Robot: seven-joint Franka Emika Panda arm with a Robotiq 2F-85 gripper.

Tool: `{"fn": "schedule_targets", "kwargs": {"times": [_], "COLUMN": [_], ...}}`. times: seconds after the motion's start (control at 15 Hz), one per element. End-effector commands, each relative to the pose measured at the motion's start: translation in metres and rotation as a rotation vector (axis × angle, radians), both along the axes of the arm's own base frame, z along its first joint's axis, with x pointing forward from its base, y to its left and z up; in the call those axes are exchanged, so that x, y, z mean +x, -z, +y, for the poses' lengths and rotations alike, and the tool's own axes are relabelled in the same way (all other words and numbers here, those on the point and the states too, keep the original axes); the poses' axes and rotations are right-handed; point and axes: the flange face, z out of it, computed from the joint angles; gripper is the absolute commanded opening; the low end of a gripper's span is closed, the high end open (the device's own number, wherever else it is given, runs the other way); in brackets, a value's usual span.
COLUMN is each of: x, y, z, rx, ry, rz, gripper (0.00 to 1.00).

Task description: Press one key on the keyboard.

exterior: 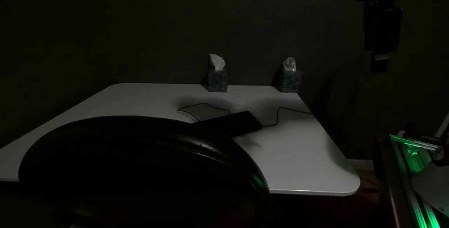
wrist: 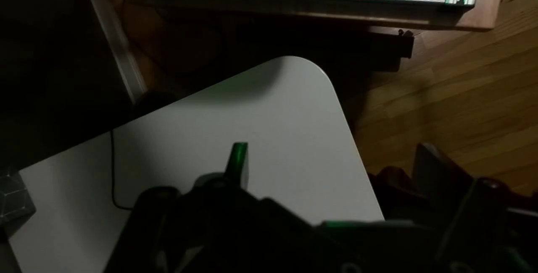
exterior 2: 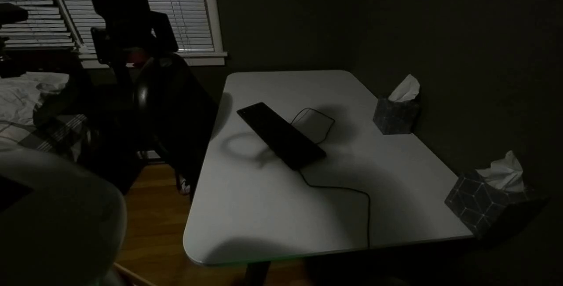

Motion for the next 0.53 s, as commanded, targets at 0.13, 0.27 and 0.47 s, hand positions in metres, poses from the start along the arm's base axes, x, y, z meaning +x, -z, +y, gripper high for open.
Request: {"fn": "schedule_targets", "kwargs": {"times": [0.13, 0.27, 0.47], "x": [0.0, 0.022, 0.063], "y": [-0.001, 0.0, 0.003], "z": [0.0, -0.004, -0.016], "rx": [-0.001, 0.03, 0.098], "ry": [0.0, 0.046, 0.113], "rz": [0.001, -0.007, -0.003], "gripper": [1.0, 1.0, 1.0]}}
